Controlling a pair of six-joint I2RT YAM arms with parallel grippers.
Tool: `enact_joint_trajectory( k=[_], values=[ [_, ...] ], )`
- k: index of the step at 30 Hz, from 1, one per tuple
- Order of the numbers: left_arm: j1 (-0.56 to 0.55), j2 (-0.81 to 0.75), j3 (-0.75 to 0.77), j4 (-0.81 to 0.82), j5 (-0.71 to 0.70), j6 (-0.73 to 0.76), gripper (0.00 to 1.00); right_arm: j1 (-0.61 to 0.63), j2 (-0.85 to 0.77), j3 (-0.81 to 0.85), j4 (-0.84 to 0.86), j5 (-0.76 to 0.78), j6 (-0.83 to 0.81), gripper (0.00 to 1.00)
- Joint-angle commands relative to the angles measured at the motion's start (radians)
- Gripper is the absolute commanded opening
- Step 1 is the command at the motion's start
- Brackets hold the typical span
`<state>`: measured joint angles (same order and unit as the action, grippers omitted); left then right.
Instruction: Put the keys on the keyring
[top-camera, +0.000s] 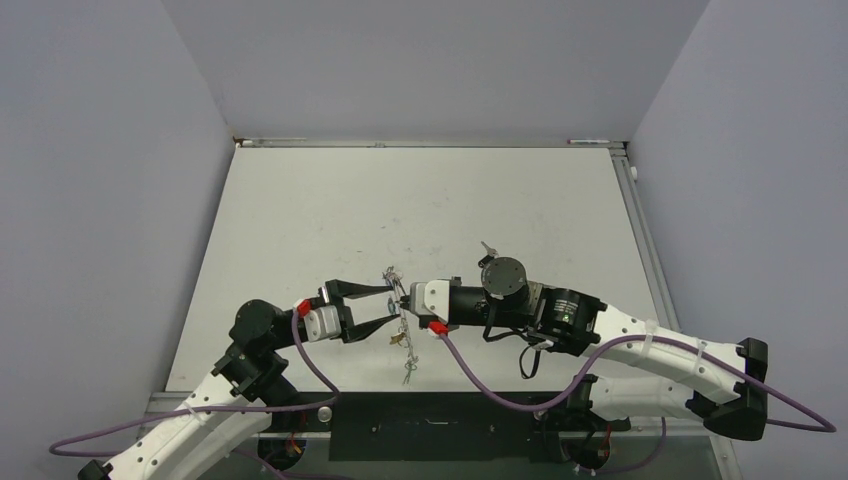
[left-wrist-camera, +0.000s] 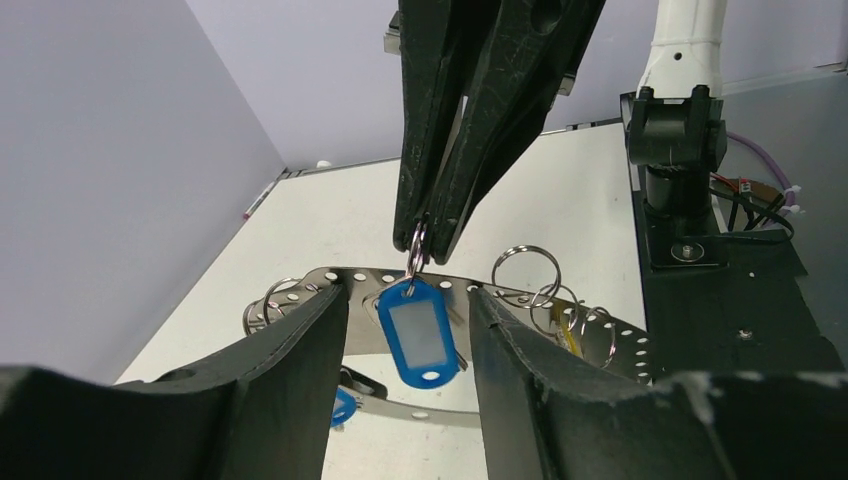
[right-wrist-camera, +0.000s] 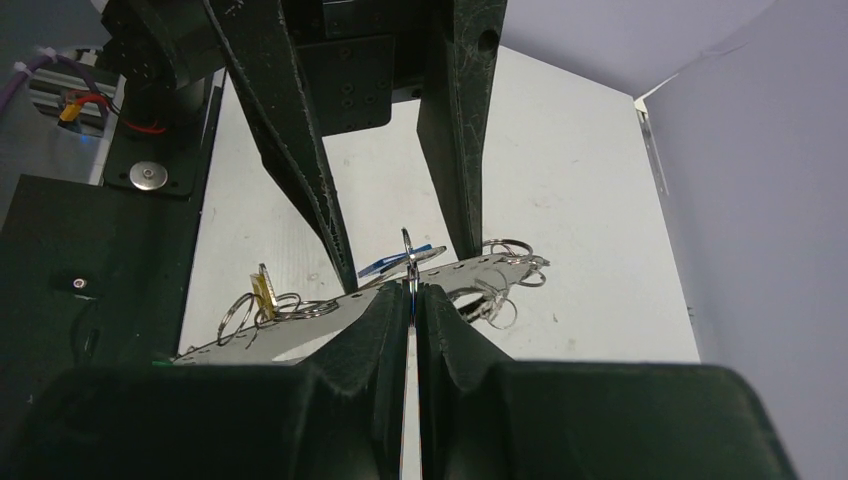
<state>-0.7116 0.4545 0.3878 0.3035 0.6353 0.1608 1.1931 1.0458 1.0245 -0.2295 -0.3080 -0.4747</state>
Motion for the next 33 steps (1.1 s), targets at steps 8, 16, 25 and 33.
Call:
enact_joint_trajectory(
  k=[8,16,25,33],
  values=[
    [0.000,0.003,0.032,0.039,-0.014,0.004,0.13,0.009,0.007,-0.003,0.124,-0.057,0.020,0.05],
    [0.001,0.006,0.040,0.026,-0.016,0.010,0.00,0.008,-0.036,-0.048,0.209,-0.024,0.039,0.05],
    [0.000,0.008,0.042,0.025,-0.008,0.013,0.00,0.007,-0.075,-0.106,0.327,0.010,0.070,0.05],
    [0.000,0.011,0.046,0.004,-0.031,0.022,0.01,0.005,-0.115,-0.144,0.410,0.041,0.095,0.05]
  ],
)
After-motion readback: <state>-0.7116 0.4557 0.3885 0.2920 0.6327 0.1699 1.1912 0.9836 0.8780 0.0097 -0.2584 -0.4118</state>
